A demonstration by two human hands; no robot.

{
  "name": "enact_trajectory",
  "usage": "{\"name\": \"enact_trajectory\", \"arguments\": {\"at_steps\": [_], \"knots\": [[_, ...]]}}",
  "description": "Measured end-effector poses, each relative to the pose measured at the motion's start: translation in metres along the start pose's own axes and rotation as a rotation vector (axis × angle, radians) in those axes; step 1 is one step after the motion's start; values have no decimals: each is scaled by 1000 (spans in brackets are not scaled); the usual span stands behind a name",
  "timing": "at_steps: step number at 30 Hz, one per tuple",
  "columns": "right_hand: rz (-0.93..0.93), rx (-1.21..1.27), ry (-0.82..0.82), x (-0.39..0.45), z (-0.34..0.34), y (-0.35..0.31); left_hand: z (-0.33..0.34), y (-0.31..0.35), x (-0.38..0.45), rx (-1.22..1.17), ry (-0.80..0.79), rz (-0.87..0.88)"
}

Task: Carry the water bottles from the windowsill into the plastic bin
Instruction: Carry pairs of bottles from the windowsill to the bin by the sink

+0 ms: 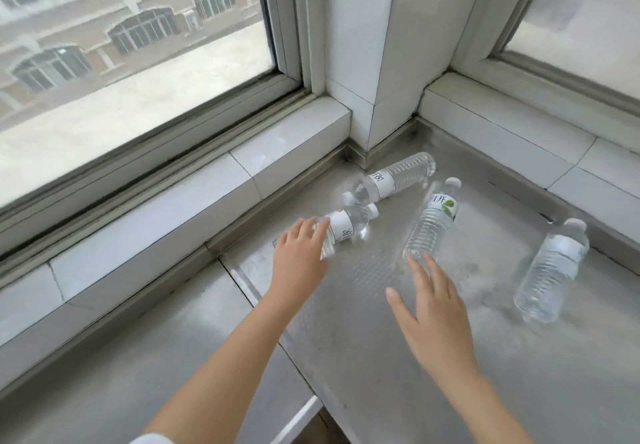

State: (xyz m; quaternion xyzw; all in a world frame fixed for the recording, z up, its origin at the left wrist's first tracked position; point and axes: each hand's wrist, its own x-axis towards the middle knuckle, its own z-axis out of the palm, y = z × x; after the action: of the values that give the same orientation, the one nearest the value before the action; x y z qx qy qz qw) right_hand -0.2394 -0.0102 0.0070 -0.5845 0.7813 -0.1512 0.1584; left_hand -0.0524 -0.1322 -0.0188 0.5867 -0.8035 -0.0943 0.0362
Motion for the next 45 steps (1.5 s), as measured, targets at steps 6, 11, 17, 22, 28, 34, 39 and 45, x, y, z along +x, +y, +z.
{"name": "enact_trajectory", "arguments": {"at_steps": [6,11,17,22,28,34,39,45], "knots": [[102,68,-78,69,3,29,27,-7,42,16,-144,-121],[246,261,-30,122,7,51,21,-6,61,4,-154,-207],[522,676,-41,164,5,73,12,2,62,-129,-192,-349],[649,873,-41,181,15,82,19,5,48,-446,-192,-511],[697,1038,-24,187,3,82,23,8,32,-972,-194,-608],[564,1038,-71,161,-3,65,10,16,15,-1214,-143,-607],[441,1141,-133,129,-14,31,-24,15,-13,-1360,-39,-584],[211,1229,-231,76,-34,-27,-62,-10,-69,-1408,148,-589]]}}
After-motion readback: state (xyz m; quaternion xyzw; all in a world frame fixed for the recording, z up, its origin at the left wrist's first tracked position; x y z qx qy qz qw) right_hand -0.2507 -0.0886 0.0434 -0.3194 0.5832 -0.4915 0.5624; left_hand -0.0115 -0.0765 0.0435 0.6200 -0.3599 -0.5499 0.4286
